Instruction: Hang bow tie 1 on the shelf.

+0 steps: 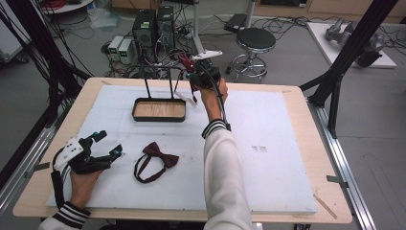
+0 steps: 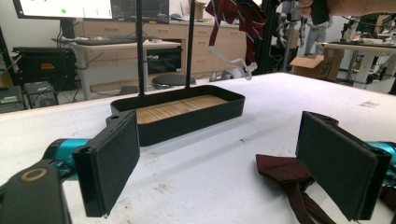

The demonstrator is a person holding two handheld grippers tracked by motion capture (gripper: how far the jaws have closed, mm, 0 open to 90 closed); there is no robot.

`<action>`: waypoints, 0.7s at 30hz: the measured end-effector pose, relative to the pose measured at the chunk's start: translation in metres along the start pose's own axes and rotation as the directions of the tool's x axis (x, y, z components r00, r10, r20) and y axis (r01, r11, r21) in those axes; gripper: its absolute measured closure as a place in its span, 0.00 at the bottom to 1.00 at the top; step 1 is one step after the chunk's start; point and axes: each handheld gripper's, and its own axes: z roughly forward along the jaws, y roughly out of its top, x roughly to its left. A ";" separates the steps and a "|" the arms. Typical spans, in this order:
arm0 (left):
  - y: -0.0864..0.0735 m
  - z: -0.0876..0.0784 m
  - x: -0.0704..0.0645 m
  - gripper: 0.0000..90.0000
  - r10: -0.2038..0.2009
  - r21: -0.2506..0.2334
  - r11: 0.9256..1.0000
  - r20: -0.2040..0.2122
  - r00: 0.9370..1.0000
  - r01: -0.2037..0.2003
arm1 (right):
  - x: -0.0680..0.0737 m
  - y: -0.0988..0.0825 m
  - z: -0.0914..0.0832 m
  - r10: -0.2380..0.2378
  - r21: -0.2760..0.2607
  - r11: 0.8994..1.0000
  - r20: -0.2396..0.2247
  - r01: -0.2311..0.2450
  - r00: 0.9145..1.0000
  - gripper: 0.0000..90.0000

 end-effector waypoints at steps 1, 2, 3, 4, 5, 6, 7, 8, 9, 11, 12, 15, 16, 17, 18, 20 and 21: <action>0.000 0.000 0.000 0.16 0.002 0.002 1.000 0.000 1.000 -0.002 | 0.000 -0.001 0.000 0.000 0.008 1.000 0.000 0.000 1.000 0.82; 0.000 0.000 0.000 0.16 0.003 0.001 1.000 0.000 1.000 -0.003 | 0.000 -0.001 0.001 0.000 0.013 1.000 0.002 0.000 1.000 0.81; 0.000 0.000 0.000 0.16 0.002 0.001 1.000 0.000 1.000 -0.002 | 0.000 -0.002 0.001 0.002 0.015 1.000 0.003 -0.002 1.000 0.81; 0.000 0.000 0.000 0.16 0.003 0.002 1.000 0.000 1.000 -0.003 | 0.000 -0.002 0.001 0.004 0.016 1.000 0.000 -0.004 1.000 0.81; 0.000 0.000 0.000 0.16 0.003 0.002 1.000 0.000 1.000 -0.003 | 0.000 -0.002 0.002 0.004 0.019 1.000 0.000 -0.004 1.000 0.81; 0.000 0.000 0.000 0.16 0.002 0.001 1.000 0.000 1.000 -0.002 | 0.000 -0.002 0.002 0.001 0.021 1.000 0.003 -0.001 1.000 0.81; 0.000 0.000 0.000 0.16 0.002 0.002 1.000 0.000 1.000 -0.002 | 0.000 -0.002 0.002 0.003 0.020 1.000 -0.002 -0.003 1.000 0.81; 0.000 0.000 0.000 0.16 0.002 0.002 1.000 0.000 1.000 -0.002 | 0.000 -0.002 0.002 0.004 0.024 1.000 -0.003 -0.004 1.000 0.80; 0.000 0.000 0.000 0.16 0.002 0.002 1.000 0.000 1.000 -0.002 | 0.000 -0.003 0.002 0.001 0.028 1.000 -0.001 -0.001 1.000 0.80; 0.000 0.000 0.000 0.16 0.002 0.002 1.000 0.000 1.000 -0.002 | 0.000 -0.003 0.002 0.003 0.030 1.000 -0.005 -0.003 1.000 0.80; 0.000 0.000 0.000 0.16 0.002 0.001 1.000 0.000 1.000 -0.002 | -0.001 -0.003 0.002 0.003 0.031 1.000 -0.005 -0.002 1.000 0.80; 0.000 0.000 0.000 0.16 0.002 0.001 1.000 0.000 1.000 -0.002 | -0.001 -0.003 0.002 0.001 0.033 0.999 0.001 -0.001 1.000 0.77; 0.000 0.000 0.000 0.16 0.002 0.001 1.000 0.000 1.000 -0.002 | -0.001 -0.003 0.002 0.002 0.034 0.999 0.002 -0.002 1.000 0.76; 0.000 0.000 0.000 0.16 0.001 0.001 1.000 0.000 1.000 -0.001 | -0.001 -0.004 0.002 0.006 0.033 0.999 0.001 -0.006 1.000 0.75; 0.000 0.000 0.000 0.16 0.001 0.001 1.000 0.000 1.000 -0.001 | -0.002 -0.004 0.001 0.005 0.034 0.999 0.000 -0.005 1.000 0.73; 0.000 0.000 0.000 0.16 0.002 0.001 1.000 0.000 1.000 -0.002 | -0.002 -0.004 0.001 -0.001 0.038 0.999 0.003 0.001 1.000 0.70; 0.000 0.000 0.000 0.16 0.002 0.002 1.000 0.000 1.000 -0.002 | -0.002 -0.004 0.001 -0.003 0.037 0.999 0.005 0.003 1.000 0.67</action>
